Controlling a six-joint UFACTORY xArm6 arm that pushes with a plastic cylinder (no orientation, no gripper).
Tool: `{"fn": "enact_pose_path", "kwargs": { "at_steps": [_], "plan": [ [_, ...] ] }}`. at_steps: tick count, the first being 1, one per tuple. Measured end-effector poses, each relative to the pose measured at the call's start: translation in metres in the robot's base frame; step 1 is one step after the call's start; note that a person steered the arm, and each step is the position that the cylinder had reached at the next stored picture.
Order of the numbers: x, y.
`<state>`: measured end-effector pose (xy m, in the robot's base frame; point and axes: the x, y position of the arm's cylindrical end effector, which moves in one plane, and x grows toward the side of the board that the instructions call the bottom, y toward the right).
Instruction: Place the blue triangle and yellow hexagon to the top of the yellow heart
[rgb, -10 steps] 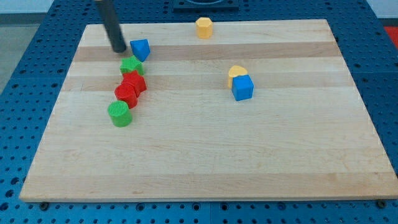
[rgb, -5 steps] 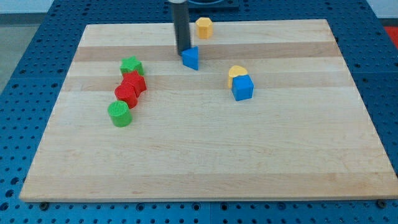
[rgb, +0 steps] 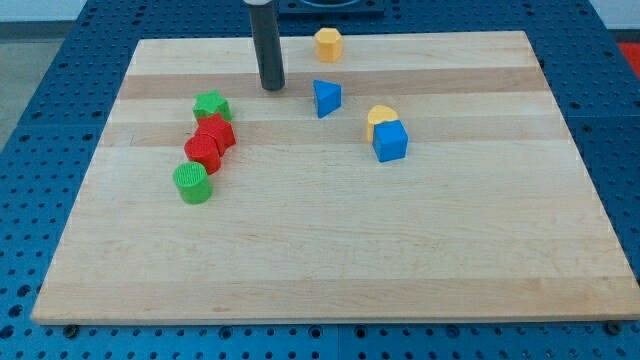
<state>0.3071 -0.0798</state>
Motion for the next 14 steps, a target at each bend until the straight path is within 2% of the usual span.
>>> {"fn": "enact_pose_path", "kwargs": {
  "at_steps": [3, 4, 5, 6, 8, 9, 10, 12, 13, 14],
  "plan": [
    [0.026, 0.092],
    [0.026, 0.087],
    [0.007, 0.071],
    [-0.012, 0.083],
    [0.016, 0.128],
    [0.017, 0.131],
    [-0.002, 0.109],
    [-0.010, 0.012],
    [-0.037, -0.022],
    [-0.085, -0.027]
  ]
}}
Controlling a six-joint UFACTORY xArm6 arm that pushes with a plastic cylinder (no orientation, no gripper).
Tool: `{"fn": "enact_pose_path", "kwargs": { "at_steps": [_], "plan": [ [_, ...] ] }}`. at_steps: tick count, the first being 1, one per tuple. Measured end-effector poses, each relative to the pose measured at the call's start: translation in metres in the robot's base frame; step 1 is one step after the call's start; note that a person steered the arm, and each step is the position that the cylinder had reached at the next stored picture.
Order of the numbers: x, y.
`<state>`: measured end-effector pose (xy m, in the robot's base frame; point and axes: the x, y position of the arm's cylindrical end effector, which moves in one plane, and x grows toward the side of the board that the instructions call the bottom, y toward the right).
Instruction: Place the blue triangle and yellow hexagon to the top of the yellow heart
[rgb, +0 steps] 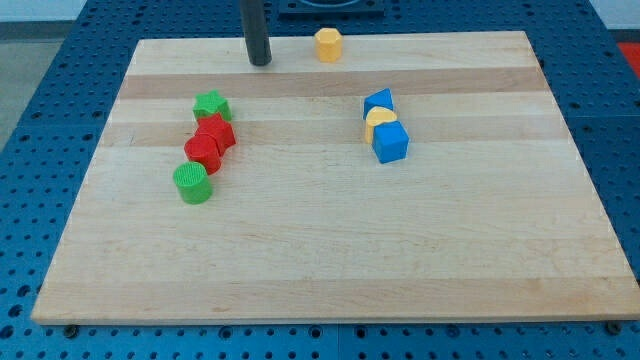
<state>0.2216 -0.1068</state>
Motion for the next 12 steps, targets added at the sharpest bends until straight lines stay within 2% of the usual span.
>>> {"fn": "enact_pose_path", "kwargs": {
  "at_steps": [1, 2, 4, 8, 12],
  "plan": [
    [-0.028, 0.021],
    [-0.027, 0.078],
    [0.037, 0.182],
    [0.060, 0.209],
    [0.060, 0.219]
  ]
}}
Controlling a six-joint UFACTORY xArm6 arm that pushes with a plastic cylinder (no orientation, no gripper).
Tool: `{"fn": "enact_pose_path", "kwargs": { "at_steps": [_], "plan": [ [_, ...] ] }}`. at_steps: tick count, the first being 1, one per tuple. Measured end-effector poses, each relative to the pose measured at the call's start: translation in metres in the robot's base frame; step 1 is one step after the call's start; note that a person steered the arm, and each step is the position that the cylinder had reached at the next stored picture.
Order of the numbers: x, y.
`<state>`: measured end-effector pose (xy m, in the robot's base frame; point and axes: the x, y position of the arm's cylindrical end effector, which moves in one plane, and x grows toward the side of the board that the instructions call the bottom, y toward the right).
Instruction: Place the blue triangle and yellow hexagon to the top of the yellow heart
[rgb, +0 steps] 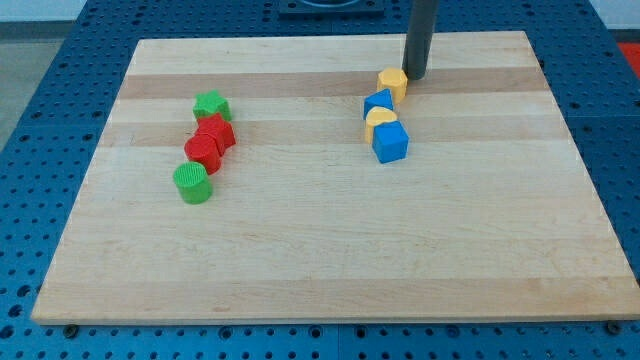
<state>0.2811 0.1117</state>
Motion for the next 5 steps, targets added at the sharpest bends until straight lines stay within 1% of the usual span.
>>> {"fn": "enact_pose_path", "kwargs": {
  "at_steps": [2, 5],
  "plan": [
    [0.021, -0.017],
    [0.015, -0.012]
  ]
}}
